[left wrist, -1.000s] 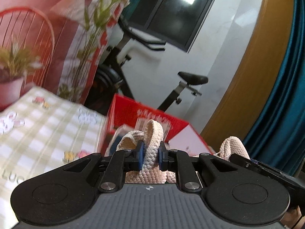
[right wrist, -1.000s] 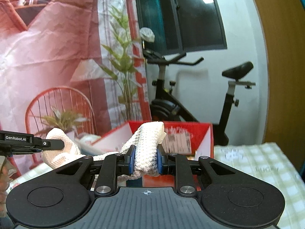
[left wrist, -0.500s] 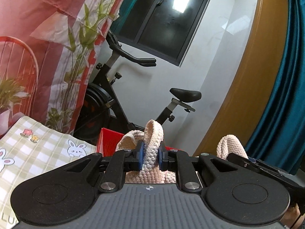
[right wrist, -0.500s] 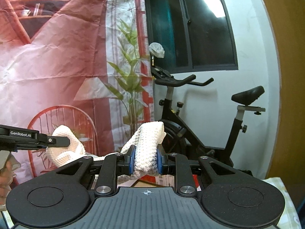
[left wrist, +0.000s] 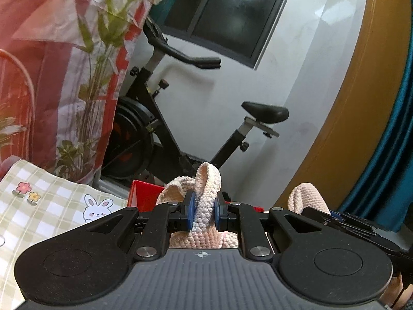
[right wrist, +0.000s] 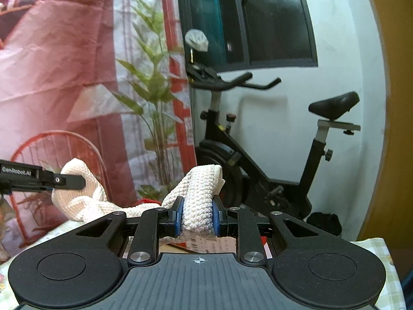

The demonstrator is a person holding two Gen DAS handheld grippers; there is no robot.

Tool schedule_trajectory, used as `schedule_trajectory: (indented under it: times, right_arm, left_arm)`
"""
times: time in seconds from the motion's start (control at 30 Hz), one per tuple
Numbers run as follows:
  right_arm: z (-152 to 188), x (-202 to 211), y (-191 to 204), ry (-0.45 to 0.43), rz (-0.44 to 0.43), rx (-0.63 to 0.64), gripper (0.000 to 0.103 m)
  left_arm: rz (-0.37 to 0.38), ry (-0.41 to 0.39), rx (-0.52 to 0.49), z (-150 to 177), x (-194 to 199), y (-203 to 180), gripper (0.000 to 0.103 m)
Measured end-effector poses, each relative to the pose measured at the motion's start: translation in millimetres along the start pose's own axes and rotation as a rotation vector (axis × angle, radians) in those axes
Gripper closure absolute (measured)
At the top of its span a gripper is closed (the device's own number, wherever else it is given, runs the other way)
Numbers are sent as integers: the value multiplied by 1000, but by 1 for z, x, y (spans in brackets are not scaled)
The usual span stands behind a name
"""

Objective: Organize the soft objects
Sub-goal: 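Carry the cream knitted towel with the left tool and release it into the red box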

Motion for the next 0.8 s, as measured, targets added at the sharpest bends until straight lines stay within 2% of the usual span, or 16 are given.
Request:
schedule_trajectory:
  times: [0.33, 0.53, 0.63, 0.77, 0.8]
  right_arm:
    - [29, -69, -47, 170, 74, 38, 83]
    - [48, -91, -58, 243, 94, 54, 82]
    - [54, -97, -60, 273, 98, 53, 77]
    - [57, -98, -64, 281, 103, 46, 76]
    - [58, -97, -63, 281, 104, 44, 76]
  left_arm:
    - [-53, 101, -94, 0, -67, -1, 87]
    - [-66, 166, -114, 12, -98, 1, 87]
    - [-55, 205, -114, 17, -106, 3, 85]
    - [-35, 204, -104, 17, -104, 5, 55]
    - [-32, 199, -103, 16, -104, 4, 53]
Point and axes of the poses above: each gripper's, at about its wrist camera, not at the fingertips, and x roughly against the way its jaws point, y to its left, z to its underside, the point moved 10 cm from there along -x, roughly the way its jaws point, and after that the axes turned 11 degrees about -z, right-handed, at the moved point
